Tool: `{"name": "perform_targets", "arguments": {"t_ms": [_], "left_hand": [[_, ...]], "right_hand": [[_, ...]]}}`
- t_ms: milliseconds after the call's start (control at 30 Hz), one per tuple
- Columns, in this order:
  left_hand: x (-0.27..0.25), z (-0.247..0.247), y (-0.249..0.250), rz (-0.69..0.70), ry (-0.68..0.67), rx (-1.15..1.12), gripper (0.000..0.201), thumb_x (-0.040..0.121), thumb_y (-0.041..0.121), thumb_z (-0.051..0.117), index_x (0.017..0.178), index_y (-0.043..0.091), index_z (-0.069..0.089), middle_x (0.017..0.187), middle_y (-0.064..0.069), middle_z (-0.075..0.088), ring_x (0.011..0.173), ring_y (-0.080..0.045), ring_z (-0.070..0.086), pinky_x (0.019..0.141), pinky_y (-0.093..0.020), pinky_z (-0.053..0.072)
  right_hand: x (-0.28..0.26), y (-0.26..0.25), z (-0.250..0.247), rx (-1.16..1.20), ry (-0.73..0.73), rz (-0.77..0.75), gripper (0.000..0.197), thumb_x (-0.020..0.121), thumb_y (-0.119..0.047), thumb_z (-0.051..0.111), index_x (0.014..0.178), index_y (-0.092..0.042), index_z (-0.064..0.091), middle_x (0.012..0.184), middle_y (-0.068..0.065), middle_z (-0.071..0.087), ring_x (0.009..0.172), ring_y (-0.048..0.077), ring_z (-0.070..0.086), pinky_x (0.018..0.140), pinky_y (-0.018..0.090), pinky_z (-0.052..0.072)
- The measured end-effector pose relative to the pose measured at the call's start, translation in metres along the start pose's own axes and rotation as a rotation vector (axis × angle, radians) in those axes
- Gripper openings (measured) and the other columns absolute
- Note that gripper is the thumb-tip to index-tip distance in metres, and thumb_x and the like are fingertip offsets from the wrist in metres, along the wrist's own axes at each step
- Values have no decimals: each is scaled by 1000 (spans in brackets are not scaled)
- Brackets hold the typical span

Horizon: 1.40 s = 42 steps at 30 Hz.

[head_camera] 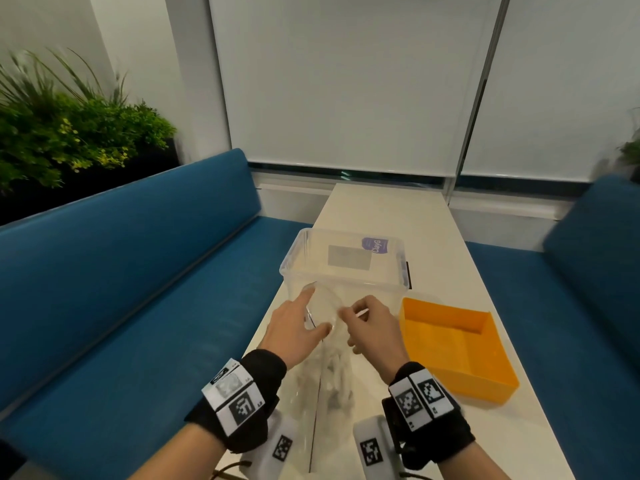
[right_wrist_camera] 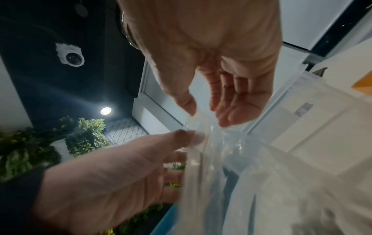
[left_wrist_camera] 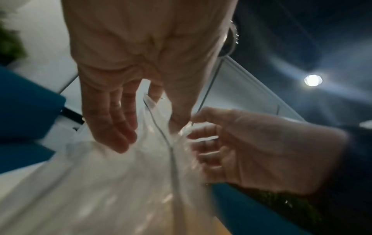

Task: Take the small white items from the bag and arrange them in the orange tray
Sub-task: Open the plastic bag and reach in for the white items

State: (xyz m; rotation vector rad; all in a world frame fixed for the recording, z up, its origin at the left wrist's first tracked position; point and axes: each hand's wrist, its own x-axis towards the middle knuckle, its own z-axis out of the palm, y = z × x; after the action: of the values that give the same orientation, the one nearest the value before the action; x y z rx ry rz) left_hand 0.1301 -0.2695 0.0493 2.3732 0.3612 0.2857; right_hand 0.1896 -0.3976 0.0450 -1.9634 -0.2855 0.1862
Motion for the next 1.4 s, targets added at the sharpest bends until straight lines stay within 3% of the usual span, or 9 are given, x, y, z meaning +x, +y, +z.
{"name": "perform_targets", "arguments": {"t_ms": [100,233,367,433,633,800,933,1167,1400], "left_hand": [[0,2,4,1,-62,-235,69,88,-5,54,144,32,38,113,0,52,77,-19,61,74,-34,59],[-1,3,-4,91,122,-62,43,90,-10,41,96,21,70,107,3,54,90,-13,55,76,-15,45],[-9,9,-8,-125,-42,79,39,92,32,56,130,27,51,118,-3,49,101,-22,59,83,-26,47],[-9,9,-7,-204,-100,-192,50,89,18,59,136,25,44,112,-10,56,85,-25,66,74,-32,58],[-14,11,-11,-247,70,-655,42,89,-11,34,99,15,65,102,-14,58,72,-23,69,61,-27,56],[-26,19,-16,-268,-101,-376,34,89,31,62,119,37,48,98,-9,60,80,-26,68,61,-28,59],[-23,21,-16,-319,-112,-594,45,92,0,52,128,26,46,85,-23,69,70,-32,71,67,-39,61],[-17,13,-15,-329,135,-947,27,97,-9,37,105,7,57,97,-21,60,81,-29,65,76,-38,60],[-8,19,-1,-353,130,-1119,14,91,0,61,94,10,52,81,-14,61,68,-20,63,66,-29,56]], "right_hand": [[-6,4,11,-8,-161,55,32,85,-38,62,103,-13,51,91,9,66,65,16,66,48,22,51],[-5,17,8,37,-74,44,9,91,-9,50,95,-5,56,76,11,66,58,18,65,56,27,54],[-8,16,5,222,48,64,10,93,-22,52,97,-13,54,80,9,64,63,17,63,56,27,54],[-15,18,12,160,-53,67,19,89,-28,58,102,-18,50,80,6,63,66,16,62,55,24,50],[-23,37,12,118,-37,90,11,92,-9,46,90,-11,56,73,7,60,57,16,56,48,20,46],[-20,39,5,248,129,117,12,96,-18,44,98,-14,55,83,10,59,63,17,57,53,26,52],[-24,41,17,99,-122,144,34,82,-37,64,108,-22,48,97,6,62,83,19,62,68,29,54],[-6,43,0,28,190,66,7,86,-17,54,81,-12,54,74,2,58,67,18,53,71,44,57],[-12,36,10,189,-32,185,39,85,-19,63,117,-18,41,89,5,61,77,18,63,61,31,57]]}}
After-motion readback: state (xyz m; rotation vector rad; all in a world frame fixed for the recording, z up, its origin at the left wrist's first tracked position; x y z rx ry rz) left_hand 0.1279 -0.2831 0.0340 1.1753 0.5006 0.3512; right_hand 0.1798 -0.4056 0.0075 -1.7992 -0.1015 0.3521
